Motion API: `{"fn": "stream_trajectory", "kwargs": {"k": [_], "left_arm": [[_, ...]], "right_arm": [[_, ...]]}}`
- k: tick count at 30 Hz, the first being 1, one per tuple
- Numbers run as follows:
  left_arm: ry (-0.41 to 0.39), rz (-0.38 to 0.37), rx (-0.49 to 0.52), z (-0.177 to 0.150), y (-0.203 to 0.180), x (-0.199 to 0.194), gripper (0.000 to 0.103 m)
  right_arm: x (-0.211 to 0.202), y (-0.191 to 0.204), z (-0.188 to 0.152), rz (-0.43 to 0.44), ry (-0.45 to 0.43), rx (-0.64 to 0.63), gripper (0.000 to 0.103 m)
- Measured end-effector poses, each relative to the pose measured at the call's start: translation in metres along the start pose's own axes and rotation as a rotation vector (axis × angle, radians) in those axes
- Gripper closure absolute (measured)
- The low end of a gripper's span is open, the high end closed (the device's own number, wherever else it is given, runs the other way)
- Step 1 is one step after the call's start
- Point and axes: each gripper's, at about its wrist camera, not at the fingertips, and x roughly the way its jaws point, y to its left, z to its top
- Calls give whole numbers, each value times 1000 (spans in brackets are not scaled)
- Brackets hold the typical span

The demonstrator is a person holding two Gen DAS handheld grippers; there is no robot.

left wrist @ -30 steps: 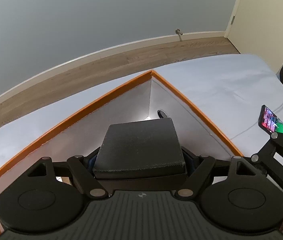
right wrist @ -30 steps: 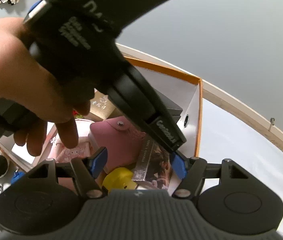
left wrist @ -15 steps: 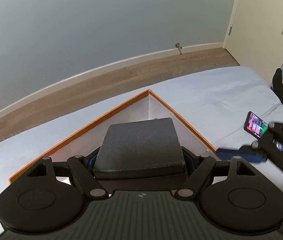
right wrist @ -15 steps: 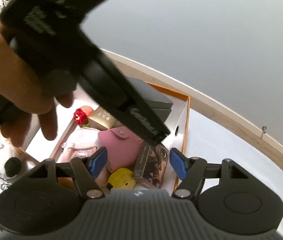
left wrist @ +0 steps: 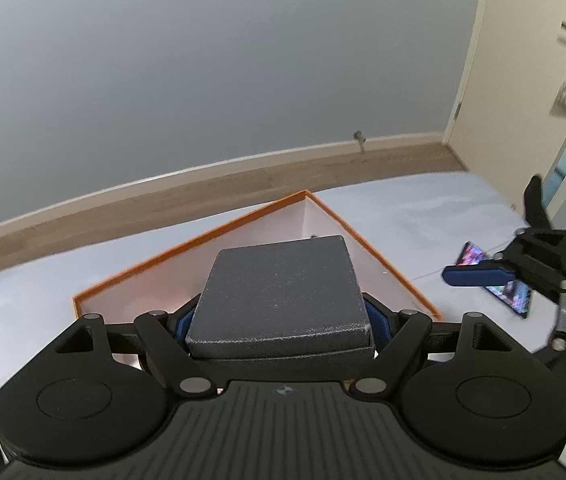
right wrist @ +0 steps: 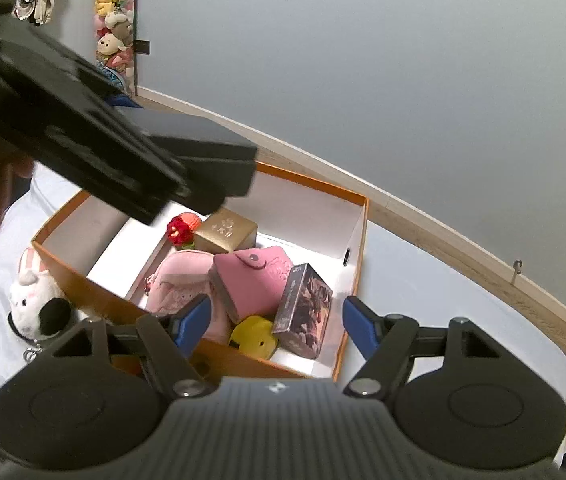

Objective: Organize objects
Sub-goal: 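Open the right gripper to drop the card deck while the left lowers the grey box, then grasp the black notebook with the left gripper and drop it into the box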

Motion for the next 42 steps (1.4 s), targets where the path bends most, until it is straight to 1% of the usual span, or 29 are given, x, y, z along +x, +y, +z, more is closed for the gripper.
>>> {"fn": "stream_trajectory", "kwargs": {"k": [1,2,3,4,7,8,9,12,14,15,16,18,20,22,25,27,28,29,30,31,32,33,35,37,38,39,40,41,42], "left_arm": [[-9,-6,-14,-3,0,-5,11],[-20,-8,-24,-7,0,-10,11],[-31,-10,-31,-11,-1,-15,11],[-42,-11,-36,-15,-1,-21,11],[-63,-17,-47,-26,-4,-32,11],[-64,-16,-45,-30,-6,-36,11],[-66,-16,-41,-33,-8,-39,11],[-78,-19,-41,-46,-12,-51,11],[-90,-24,-49,-53,-14,-60,11],[-94,-27,-51,-57,-14,-64,11],[-99,-24,-50,-61,-14,-67,10],[-108,7,-50,-73,-11,-73,10],[-111,47,-72,-83,-6,-76,10],[-115,67,-104,-97,1,-80,10],[-140,56,-145,-117,7,-87,10],[-157,42,-157,-118,9,-84,11],[-162,48,-161,-114,10,-79,13],[-154,48,-168,-110,12,-73,22],[-129,26,-194,-107,16,-65,31],[-94,-5,-212,-110,18,-58,33],[-68,-10,-207,-119,18,-55,30],[-50,5,-190,-132,16,-53,18],[-12,80,-166,-161,12,-44,8],[81,171,-123,-186,12,-23,9],[117,226,-129,-197,13,-12,11],[135,254,-150,-207,12,-5,12],[138,246,-160,-216,9,-2,12],[139,235,-160,-226,6,1,7],[151,255,-139,-234,2,2,4]], "right_arm": [[-2,2,-3,0,0,0,29],[-15,9,-20,0,-1,-1,29],[-21,7,-25,3,-2,-2,29],[-30,13,-39,3,-4,-3,29],[-31,16,-39,4,-8,-6,29],[-37,12,-49,3,-9,-9,29],[-47,18,-55,3,-11,-11,29],[-84,13,-60,3,-20,-11,29],[-86,15,-62,4,-31,-11,29],[-97,13,-62,6,-39,-13,29],[-100,14,-64,10,-50,-16,29],[-103,17,-69,21,-73,-25,29],[-110,18,-79,28,-84,-37,28],[-114,22,-88,30,-85,-57,28],[-106,34,-101,31,-75,-84,28],[-102,37,-110,40,-67,-94,28],[-101,38,-114,46,-65,-92,28],[-99,40,-117,54,-65,-85,28],[-96,41,-120,61,-59,-76,28],[-93,42,-122,63,-50,-68,28],[-92,43,-124,65,-45,-63,28],[-92,40,-127,69,-46,-55,28],[-88,34,-132,87,-38,-39,28],[-79,32,-134,98,-28,-41,29],[-76,32,-134,96,-23,-44,29],[-74,32,-135,94,-21,-44,29],[-73,31,-136,98,-20,-40,29],[-72,31,-137,105,-21,-33,29],[-72,30,-137,113,-22,-24,29]]}}
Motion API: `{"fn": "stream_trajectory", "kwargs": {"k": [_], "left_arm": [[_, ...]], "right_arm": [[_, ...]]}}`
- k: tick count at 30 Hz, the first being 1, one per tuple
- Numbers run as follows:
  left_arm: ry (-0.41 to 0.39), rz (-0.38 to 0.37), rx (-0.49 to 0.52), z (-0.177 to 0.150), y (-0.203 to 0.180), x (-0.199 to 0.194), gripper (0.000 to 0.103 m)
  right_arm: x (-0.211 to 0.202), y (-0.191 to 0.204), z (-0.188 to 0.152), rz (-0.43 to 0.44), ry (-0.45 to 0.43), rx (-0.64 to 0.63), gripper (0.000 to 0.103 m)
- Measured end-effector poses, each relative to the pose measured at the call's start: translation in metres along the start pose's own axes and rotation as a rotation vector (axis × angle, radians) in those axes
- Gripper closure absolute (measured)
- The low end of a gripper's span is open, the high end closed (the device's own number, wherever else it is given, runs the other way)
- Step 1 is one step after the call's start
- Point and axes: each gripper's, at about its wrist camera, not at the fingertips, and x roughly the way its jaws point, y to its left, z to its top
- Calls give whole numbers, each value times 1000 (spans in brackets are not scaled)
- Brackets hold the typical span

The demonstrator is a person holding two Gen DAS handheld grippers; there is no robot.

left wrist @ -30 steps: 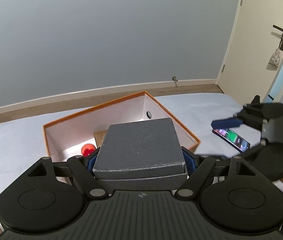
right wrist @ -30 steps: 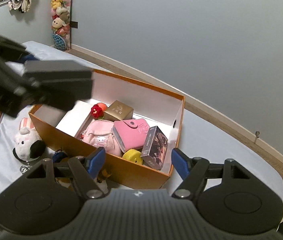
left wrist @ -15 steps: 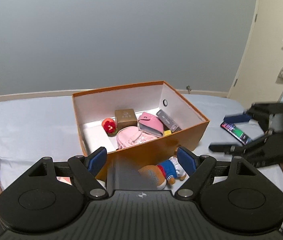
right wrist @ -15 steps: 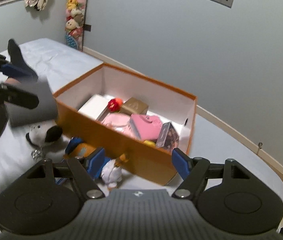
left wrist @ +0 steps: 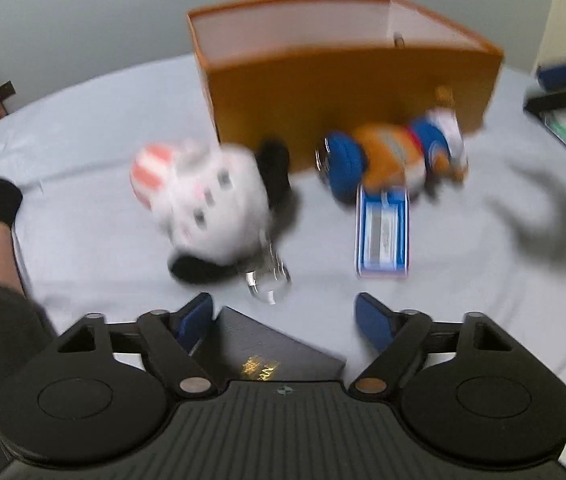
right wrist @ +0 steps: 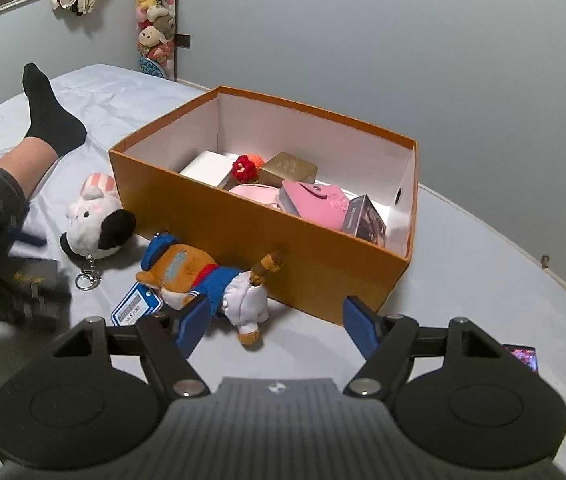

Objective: Organize objects
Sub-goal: 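Grasp the black notebook with the left gripper and drop it into the box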

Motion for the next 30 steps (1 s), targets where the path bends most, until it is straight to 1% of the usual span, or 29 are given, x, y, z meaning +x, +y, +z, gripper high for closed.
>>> {"fn": "stream_trajectory", "kwargs": {"k": [1,2,3,4,5,7,9,10,13,14,18,21,23,25,27,29,30], "left_arm": [[31,35,20,-5,-2,5,4],[91,65,13,-6,0,13,2],[119,66,-17,-5,5,16,1],[129,49,-40,-3,9,15,1],[149,32,-41,0,13,13,1],[212,-6,24,6,14,12,1],[318,-49,159,8,9,18,0],[342,-60,198,8,8,19,0],[395,-91,236,12,9,22,0],[420,-102,248,12,10,23,4],[424,-114,268,16,12,22,6],[391,-130,230,27,21,14,6],[341,-142,179,42,31,5,6],[245,-164,139,69,37,-13,6],[120,-182,100,107,36,-38,6],[20,-183,107,147,32,-56,6],[-30,-168,129,169,26,-60,6]], "right_arm": [[1,0,-1,4,0,4,29],[1,-1,-2,4,0,2,29],[2,-1,-1,1,1,-1,29],[3,-1,-2,-4,6,-1,29],[4,-2,-2,-5,7,0,29],[5,-1,-3,-1,9,9,29],[7,2,-3,11,12,8,29],[7,4,-3,15,12,4,29],[7,8,-4,25,9,1,29],[8,8,-4,28,10,5,29],[10,10,-5,30,13,-2,29],[9,8,-5,27,12,-2,29],[8,6,-4,25,10,2,29],[8,5,-3,24,8,2,29],[10,5,-3,23,9,1,29],[11,6,-2,23,11,3,29],[11,7,-1,24,10,3,29]]}}
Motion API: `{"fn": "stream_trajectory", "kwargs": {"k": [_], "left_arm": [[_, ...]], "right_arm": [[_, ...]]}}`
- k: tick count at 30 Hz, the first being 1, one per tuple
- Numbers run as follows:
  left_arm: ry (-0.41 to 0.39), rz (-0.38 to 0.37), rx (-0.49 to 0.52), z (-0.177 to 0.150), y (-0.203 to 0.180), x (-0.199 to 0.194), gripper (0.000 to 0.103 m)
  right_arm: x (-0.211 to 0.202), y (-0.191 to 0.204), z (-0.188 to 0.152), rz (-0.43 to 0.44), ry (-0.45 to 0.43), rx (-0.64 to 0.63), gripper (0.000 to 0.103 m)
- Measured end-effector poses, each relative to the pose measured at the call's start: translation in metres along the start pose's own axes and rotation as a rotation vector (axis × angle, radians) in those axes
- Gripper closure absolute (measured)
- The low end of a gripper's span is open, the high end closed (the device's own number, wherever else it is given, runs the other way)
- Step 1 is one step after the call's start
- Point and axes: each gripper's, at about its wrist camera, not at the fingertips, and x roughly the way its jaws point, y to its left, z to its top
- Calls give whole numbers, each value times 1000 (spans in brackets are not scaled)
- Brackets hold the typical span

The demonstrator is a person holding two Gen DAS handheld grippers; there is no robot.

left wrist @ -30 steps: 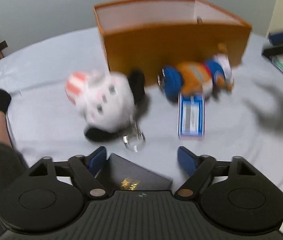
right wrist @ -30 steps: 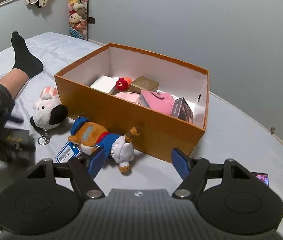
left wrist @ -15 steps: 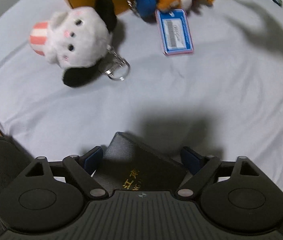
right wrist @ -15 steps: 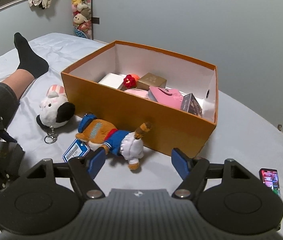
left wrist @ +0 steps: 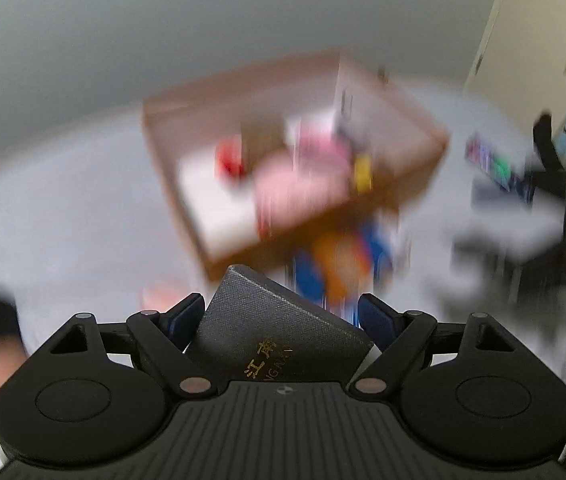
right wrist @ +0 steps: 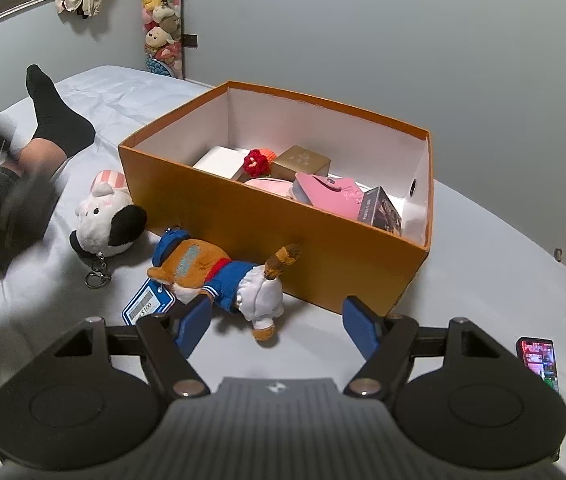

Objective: Organize objects
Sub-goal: 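Grasp the black notebook with the left gripper and drop it into the box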

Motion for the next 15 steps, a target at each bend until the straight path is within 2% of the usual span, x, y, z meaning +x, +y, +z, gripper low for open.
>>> {"fn": "stream_trajectory", "kwargs": {"k": [3,6,8,9,12,15], "left_arm": [[-99,34,56,57,-18,3,6],[-156,53,33,91,-22,23,6],[-173,57,9,100,-23,38,6],[-170,66,-11,105,-23,46,15],[-150,72,-64,105,-21,64,8],[-171,100,-81,99,-19,61,8]], "right_arm": [[0,2,1,5,-4,-1,29],[1,2,2,4,-4,2,29],[2,1,2,4,-3,6,29],[2,0,2,3,-3,8,29],[3,-3,2,2,-2,10,29],[5,-6,2,0,1,6,29]]}}
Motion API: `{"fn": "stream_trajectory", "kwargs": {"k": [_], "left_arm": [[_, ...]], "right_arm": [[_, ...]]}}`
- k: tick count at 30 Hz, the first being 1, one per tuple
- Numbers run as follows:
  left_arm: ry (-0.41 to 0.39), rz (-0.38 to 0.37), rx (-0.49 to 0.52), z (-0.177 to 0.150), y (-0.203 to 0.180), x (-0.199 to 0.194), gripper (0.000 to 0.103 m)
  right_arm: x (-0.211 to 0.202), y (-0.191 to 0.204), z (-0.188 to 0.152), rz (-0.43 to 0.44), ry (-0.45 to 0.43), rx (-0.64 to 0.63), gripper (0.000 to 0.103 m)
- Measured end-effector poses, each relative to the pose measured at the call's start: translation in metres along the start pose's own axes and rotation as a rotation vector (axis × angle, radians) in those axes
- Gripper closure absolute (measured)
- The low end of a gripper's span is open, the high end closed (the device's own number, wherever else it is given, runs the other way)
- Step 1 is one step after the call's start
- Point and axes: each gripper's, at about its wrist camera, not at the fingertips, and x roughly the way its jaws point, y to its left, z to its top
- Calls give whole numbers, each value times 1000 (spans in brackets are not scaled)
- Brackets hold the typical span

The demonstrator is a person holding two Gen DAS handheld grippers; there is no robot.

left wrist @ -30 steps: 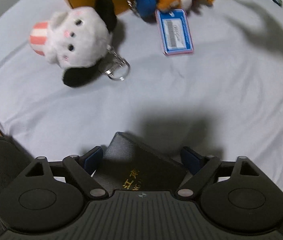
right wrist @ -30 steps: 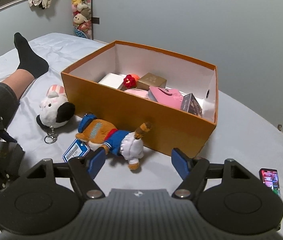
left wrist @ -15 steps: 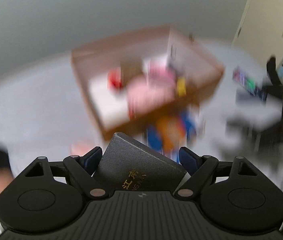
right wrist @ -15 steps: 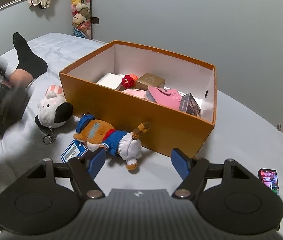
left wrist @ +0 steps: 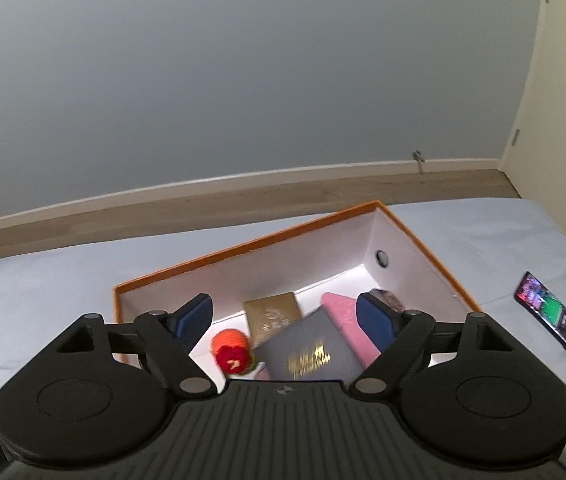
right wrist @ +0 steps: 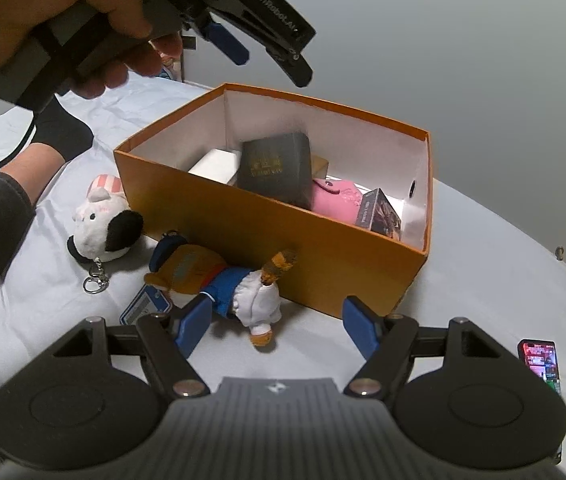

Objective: Organize objects
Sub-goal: 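Grasp the black notebook with the left gripper and drop it into the box, then grasp the white plush with the left gripper while the right grasps the fox plush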

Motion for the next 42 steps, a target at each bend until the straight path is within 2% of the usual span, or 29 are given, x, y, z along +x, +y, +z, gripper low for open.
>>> {"fn": "stream_trajectory", "kwargs": {"k": [8,14,18,20,25,29,34,42], "left_arm": [[-3,49,-46,-32,37,-33,7],[-3,73,-191,-82,71,-63,8],[-20,152,-287,-126,85,-82,8],[-18,174,-347,-149,91,-82,8],[-1,161,-484,-189,101,-75,8],[12,137,-506,-200,98,-69,8],[32,130,-468,-199,87,-41,8],[36,123,-484,-200,91,-16,6]], "right_arm": [[5,7,7,30,-18,-58,29],[13,27,9,88,-44,-237,29],[23,39,7,111,-48,-399,29],[29,44,6,111,-46,-463,29],[48,49,8,103,-26,-567,29],[62,59,7,113,3,-638,29],[80,68,8,146,48,-664,29],[109,72,11,177,107,-684,31]]}}
